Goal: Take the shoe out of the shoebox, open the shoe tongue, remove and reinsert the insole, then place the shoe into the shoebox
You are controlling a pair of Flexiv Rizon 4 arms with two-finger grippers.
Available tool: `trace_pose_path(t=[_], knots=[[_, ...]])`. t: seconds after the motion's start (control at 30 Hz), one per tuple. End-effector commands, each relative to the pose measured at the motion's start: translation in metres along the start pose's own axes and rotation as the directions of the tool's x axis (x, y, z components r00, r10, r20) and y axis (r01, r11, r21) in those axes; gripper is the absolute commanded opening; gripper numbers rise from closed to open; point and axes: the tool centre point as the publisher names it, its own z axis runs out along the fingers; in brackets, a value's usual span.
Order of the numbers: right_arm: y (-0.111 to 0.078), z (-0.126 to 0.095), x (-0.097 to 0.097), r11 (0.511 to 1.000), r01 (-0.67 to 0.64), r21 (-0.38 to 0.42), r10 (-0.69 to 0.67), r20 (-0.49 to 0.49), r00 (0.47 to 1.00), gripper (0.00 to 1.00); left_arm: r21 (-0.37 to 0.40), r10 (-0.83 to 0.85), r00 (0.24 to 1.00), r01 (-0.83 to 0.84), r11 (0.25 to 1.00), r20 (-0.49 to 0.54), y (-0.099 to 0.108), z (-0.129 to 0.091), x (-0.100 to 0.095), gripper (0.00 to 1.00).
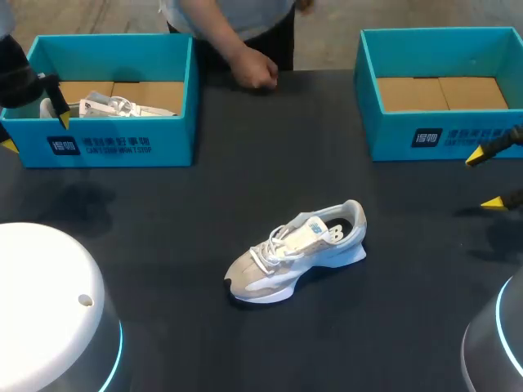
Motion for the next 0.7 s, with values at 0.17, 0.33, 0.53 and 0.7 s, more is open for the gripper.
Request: trace_pose_path(t=[0.17,0.33,0.53,0.7], knots=[[-0.021,0.022,0.003,0.999,-0.021,-0.036,0.023,0.038,0.999,1.00,-0.002,0.000,1.000,0.000,1.000,0.001,-0.001,0.000,0.001,1.00],[-0.032,0.030,0.007,0.999,-0.036,-0.041,0.038,0.044,0.998,1.00,-0.002,0.000,1.000,0.000,1.000,0.001,-0.001,0.000,0.001,1.00],[-0.043,0.039,0.012,0.997,-0.049,-0.060,0.052,0.058,0.997,1.00,-0.002,0.000,1.000,0.000,1.000,0.001,-0.001,0.000,0.001,1.00],[-0.045,0.042,0.019,0.996,-0.059,-0.074,0.066,0.099,0.993,1.00,-0.002,0.000,1.000,0.000,1.000,0.001,-0.001,0.000,0.001,1.00]])
